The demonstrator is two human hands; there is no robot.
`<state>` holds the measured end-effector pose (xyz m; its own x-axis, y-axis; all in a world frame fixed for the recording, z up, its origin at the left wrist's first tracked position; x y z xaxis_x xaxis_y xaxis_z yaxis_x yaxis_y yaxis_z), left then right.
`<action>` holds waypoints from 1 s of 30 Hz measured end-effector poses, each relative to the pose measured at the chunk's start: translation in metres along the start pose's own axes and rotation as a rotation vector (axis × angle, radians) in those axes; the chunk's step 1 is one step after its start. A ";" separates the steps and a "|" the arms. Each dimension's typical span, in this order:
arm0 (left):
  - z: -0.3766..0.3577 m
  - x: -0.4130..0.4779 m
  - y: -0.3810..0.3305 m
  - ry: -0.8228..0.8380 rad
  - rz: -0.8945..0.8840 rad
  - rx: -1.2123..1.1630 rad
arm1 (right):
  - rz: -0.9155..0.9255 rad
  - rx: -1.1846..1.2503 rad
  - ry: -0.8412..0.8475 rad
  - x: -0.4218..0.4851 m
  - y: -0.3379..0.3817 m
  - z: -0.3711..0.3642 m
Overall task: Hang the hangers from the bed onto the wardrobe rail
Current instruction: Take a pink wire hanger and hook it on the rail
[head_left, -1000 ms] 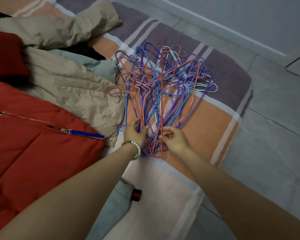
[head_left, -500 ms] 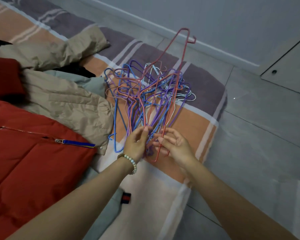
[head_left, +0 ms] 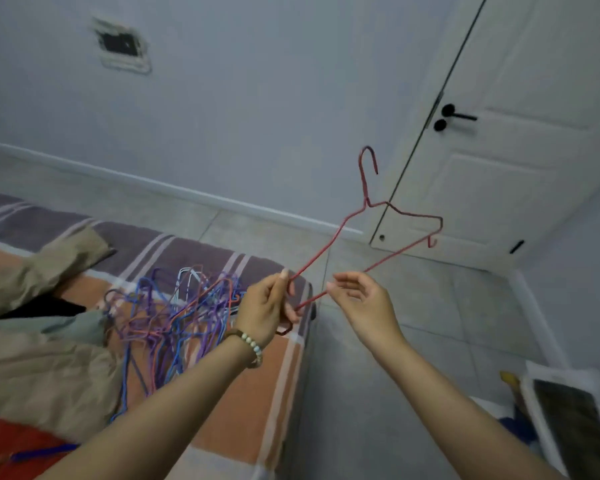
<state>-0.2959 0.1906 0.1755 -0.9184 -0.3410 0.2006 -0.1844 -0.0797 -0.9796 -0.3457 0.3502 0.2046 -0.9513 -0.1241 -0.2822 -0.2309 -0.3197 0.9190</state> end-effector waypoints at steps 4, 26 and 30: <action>-0.058 0.027 -0.111 0.158 -0.104 0.000 | 0.115 -0.043 -0.025 -0.030 0.087 0.076; -0.507 -0.152 -0.581 0.944 -0.676 -0.308 | 0.532 0.219 -0.782 -0.400 0.257 0.593; -0.577 -0.203 -0.616 0.937 -0.745 -0.369 | 0.567 0.219 -0.905 -0.446 0.243 0.674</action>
<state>-0.1984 0.8496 0.7329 -0.4166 0.4826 0.7704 -0.7131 0.3522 -0.6062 -0.1149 0.9609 0.7399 -0.7080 0.5653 0.4233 0.3428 -0.2489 0.9058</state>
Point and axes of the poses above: each hand's wrist, its own x-axis towards the middle knuckle, its own z-axis out of the back of the hand, y = z × x, the point moved 10 cm from there along x, towards the middle knuckle, and after that the axes turned 15 degrees about -z, right-handed, at the moved point
